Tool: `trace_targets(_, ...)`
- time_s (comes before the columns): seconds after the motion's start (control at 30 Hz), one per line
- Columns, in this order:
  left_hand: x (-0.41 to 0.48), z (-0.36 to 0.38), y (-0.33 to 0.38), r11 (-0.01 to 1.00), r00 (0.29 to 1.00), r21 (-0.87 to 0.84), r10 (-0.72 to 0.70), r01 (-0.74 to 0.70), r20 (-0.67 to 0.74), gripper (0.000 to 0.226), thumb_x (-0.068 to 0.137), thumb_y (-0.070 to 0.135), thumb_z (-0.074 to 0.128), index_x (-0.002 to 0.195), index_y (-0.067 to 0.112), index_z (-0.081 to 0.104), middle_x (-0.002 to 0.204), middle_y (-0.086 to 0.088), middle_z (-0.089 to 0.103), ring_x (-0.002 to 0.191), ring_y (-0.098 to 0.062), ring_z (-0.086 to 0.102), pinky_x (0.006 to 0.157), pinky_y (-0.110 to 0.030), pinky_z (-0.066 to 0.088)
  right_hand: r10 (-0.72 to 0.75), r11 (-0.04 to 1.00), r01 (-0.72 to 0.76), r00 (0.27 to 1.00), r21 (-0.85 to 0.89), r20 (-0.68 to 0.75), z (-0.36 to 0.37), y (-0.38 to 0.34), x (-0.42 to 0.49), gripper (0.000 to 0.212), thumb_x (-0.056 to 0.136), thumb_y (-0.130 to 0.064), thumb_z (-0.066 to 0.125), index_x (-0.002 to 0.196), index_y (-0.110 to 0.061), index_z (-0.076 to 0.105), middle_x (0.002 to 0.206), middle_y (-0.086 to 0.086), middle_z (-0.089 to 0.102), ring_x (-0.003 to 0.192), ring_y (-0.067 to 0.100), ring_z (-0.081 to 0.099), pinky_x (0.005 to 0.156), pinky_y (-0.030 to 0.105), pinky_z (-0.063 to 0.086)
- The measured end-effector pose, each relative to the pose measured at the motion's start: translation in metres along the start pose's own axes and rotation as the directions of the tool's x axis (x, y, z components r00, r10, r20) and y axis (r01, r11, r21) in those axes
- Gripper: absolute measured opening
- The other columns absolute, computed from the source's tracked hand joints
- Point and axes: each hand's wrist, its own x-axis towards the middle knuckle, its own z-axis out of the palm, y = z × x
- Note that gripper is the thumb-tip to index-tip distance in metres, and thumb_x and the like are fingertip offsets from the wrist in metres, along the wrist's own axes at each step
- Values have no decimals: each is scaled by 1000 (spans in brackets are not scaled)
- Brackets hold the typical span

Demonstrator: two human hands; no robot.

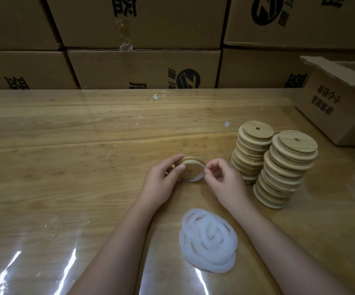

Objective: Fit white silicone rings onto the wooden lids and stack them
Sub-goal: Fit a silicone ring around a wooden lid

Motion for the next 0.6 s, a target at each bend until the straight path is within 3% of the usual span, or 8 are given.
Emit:
trace_targets(0.07, 0, 0, 0, 997, 1000, -68, -24, 24, -6, 28, 89, 14, 61, 99, 40, 60, 63, 20, 63, 60, 0, 57, 65, -18, 46, 0, 1000, 0, 1000, 24, 16, 0, 0, 0, 6, 84, -11, 63, 84, -16, 59, 80, -4, 61, 68, 4, 55, 60, 12, 42)
trace_targets(0.17, 1, 1, 2, 992, 999, -114, -48, 49, 13, 30, 91, 13, 59, 98, 42, 58, 63, 19, 63, 58, -2, 57, 62, -24, 48, -6, 1000, 6, 1000, -6, 30, 0, 1, 1, 5, 85, -14, 63, 83, -14, 59, 78, -2, 59, 62, 5, 51, 57, 13, 38)
trace_targets(0.27, 2, 4, 1, 994, 995, -88, -65, 71, 72, 21, 91, 17, 58, 100, 36, 59, 60, 11, 58, 50, -6, 52, 54, -28, 45, 17, 1000, -17, 1000, 15, 23, 0, 2, 2, 6, 87, -13, 61, 83, -13, 57, 75, -3, 57, 61, 8, 50, 59, 20, 39)
trace_targets(0.37, 3, 6, 4, 998, 997, -52, -32, 36, 75, 22, 89, 20, 62, 105, 35, 59, 78, 9, 62, 53, -10, 51, 52, -34, 48, 24, 999, -25, 999, 36, 30, 0, 0, 2, 5, 87, -12, 60, 84, -12, 57, 73, -4, 56, 63, 11, 52, 62, 29, 44)
trace_targets(0.5, 6, 5, 4, 996, 996, 38, 73, -75, 51, 26, 88, 21, 63, 104, 42, 59, 82, 20, 60, 56, 1, 53, 59, -17, 44, 28, 997, -29, 999, 71, 25, -2, -2, 2, 5, 88, -13, 60, 84, -11, 57, 73, -1, 61, 65, 14, 56, 66, 36, 48)
trace_targets(0.6, 8, 6, 0, 993, 994, 62, 98, -101, 49, 25, 90, 17, 60, 111, 30, 63, 95, 21, 58, 60, 0, 55, 66, -20, 46, 19, 998, -20, 1000, 53, 4, -3, -2, 2, 4, 87, -13, 60, 84, -12, 57, 76, 4, 64, 67, 18, 59, 67, 39, 50)
